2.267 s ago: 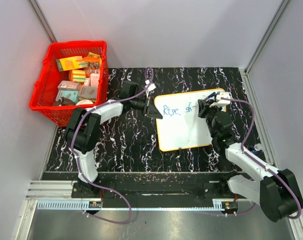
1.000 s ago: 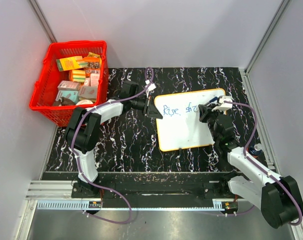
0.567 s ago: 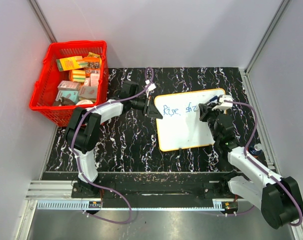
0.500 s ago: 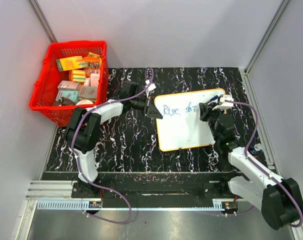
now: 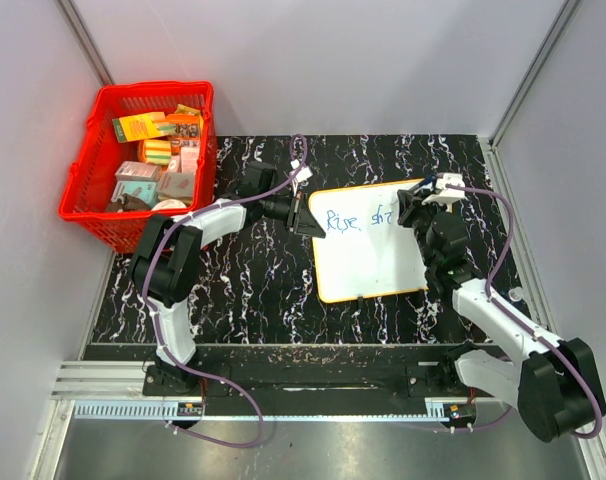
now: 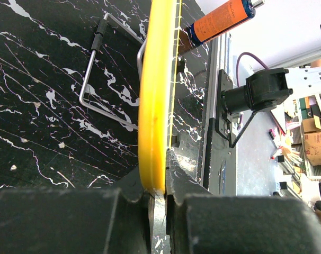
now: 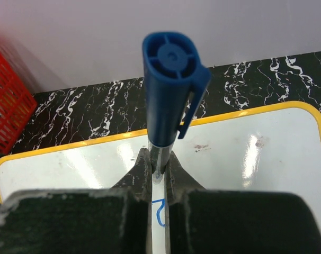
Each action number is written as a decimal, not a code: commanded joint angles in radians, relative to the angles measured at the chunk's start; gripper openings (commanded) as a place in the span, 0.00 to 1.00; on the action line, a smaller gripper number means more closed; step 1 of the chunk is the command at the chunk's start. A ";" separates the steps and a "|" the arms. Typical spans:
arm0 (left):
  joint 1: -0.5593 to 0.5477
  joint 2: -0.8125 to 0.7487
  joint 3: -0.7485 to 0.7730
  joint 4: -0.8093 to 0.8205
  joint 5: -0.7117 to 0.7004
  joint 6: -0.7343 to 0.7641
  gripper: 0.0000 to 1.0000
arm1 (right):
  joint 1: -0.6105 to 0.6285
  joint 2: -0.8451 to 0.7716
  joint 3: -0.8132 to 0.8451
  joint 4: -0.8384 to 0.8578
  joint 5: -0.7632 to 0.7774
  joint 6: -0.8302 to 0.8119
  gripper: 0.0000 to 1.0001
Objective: Write a sentence on the whiteboard
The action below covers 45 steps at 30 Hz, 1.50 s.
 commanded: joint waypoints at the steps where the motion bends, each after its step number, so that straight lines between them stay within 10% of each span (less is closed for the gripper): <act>1: -0.042 0.053 -0.023 -0.059 -0.122 0.206 0.00 | -0.005 0.005 0.034 0.051 0.031 -0.018 0.00; 45: -0.043 0.052 -0.027 -0.059 -0.122 0.206 0.00 | -0.004 -0.084 -0.052 0.016 0.037 0.006 0.00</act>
